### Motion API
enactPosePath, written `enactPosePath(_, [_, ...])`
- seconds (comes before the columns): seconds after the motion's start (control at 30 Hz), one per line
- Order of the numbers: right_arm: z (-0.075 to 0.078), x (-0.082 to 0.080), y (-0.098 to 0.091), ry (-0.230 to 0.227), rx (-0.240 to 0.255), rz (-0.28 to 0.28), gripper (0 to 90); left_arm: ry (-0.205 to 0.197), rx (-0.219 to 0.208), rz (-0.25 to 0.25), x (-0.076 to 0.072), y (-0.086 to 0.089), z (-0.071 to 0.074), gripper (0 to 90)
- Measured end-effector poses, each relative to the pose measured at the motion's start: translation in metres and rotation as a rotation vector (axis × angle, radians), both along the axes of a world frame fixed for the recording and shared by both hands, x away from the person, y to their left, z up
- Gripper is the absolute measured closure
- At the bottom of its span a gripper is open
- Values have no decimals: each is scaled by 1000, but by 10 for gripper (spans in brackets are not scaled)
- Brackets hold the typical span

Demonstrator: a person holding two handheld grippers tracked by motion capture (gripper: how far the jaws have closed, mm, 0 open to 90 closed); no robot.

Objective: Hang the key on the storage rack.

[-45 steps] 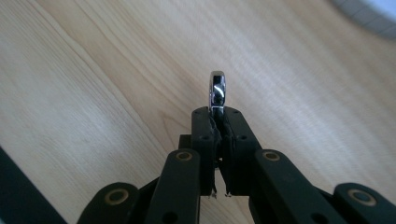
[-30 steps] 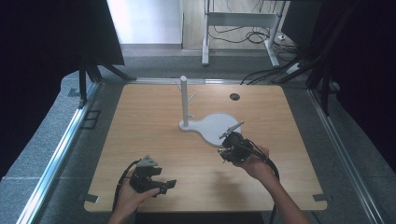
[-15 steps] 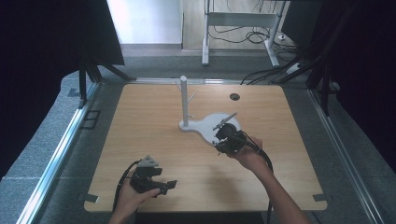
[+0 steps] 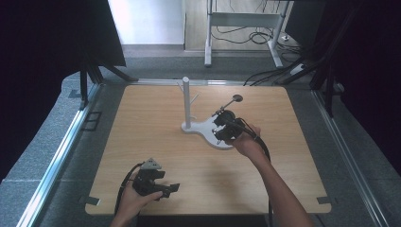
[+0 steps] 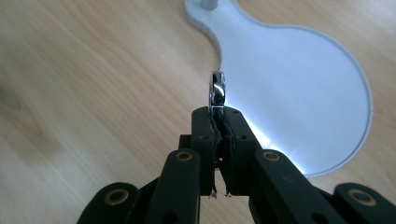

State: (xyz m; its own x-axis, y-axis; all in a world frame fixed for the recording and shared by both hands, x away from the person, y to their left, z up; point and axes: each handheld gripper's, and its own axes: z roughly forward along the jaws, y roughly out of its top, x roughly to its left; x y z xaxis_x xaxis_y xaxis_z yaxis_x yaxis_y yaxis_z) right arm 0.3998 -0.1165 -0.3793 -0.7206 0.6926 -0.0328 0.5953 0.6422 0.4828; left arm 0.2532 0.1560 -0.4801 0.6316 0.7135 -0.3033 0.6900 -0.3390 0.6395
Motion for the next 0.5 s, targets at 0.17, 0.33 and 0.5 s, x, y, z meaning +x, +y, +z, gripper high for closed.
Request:
enactPosePath(0.17, [6,9,7,-19,1,3,845,-10,-5,2,0,1,1,191])
enactPosePath(0.33, [8,18,13,-7,-3,-1,844,-12,-10,4,0,2,2,193])
enactPosePath(0.5, [6,29,13,0,3,-23,844,-5,-6,5,0,1,0,193])
